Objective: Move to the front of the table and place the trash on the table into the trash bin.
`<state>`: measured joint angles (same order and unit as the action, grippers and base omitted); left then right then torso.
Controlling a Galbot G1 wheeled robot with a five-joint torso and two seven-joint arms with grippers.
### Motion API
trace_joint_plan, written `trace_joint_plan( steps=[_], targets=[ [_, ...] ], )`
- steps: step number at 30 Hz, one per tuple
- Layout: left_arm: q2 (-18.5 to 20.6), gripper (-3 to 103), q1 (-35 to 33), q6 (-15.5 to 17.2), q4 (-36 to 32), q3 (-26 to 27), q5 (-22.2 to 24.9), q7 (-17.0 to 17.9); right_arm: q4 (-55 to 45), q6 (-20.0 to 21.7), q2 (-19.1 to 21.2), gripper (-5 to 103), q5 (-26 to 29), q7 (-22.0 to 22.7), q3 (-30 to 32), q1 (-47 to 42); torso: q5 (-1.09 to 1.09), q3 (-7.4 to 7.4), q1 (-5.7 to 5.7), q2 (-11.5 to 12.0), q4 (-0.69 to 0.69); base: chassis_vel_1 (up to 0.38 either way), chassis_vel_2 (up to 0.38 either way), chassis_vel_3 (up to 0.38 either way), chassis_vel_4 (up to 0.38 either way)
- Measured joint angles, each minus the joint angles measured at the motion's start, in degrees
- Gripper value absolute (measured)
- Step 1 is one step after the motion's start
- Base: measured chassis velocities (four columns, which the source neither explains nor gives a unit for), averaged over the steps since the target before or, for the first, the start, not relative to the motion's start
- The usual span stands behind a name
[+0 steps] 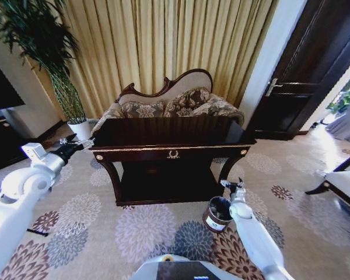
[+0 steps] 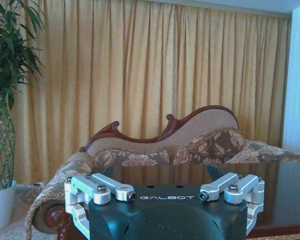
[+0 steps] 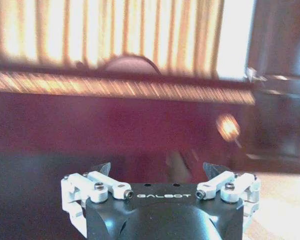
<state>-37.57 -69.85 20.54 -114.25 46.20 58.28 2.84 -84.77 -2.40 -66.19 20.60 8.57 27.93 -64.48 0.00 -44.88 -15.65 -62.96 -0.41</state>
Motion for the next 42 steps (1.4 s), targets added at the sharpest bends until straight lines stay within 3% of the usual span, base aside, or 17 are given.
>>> trace_joint_plan(
  steps=[5,8,12,18,42],
  targets=[
    [-0.5,100,-0.8,0.0,-1.2,0.6,0.0,0.0,-16.0,4.7,2.8,100,3.6,1.6,-1.8,-2.6,0.00,0.00,0.00,0.0,0.01,0.000,0.000,0.000,0.000],
    [-0.7,100,-1.0,0.0,-1.4,0.8,0.0,0.0,-19.2,5.7,3.4,100,4.1,1.9,-2.1,-3.0,-0.01,0.00,0.00,0.0,0.01,0.000,0.000,0.000,0.000],
    [-1.5,100,-3.3,-0.7,-3.0,2.4,0.0,-0.1,-32.0,13.5,6.9,100,7.7,3.0,-4.7,-3.9,-0.01,0.00,0.00,0.0,0.01,0.000,0.000,0.000,0.000],
    [-1.6,100,-4.8,-0.8,-4.7,4.4,0.7,-0.3,-38.9,19.6,8.9,100,12.6,3.4,-5.2,-3.4,-0.01,0.00,0.00,0.0,0.01,0.000,0.000,0.000,0.000],
    [-1.6,100,-5.9,0.2,-5.8,5.4,0.1,0.5,-40.8,19.1,9.8,100,12.5,5.1,-2.3,-5.7,0.00,0.00,-0.01,0.0,0.00,0.041,-0.043,-0.046,0.042]
  ],
)
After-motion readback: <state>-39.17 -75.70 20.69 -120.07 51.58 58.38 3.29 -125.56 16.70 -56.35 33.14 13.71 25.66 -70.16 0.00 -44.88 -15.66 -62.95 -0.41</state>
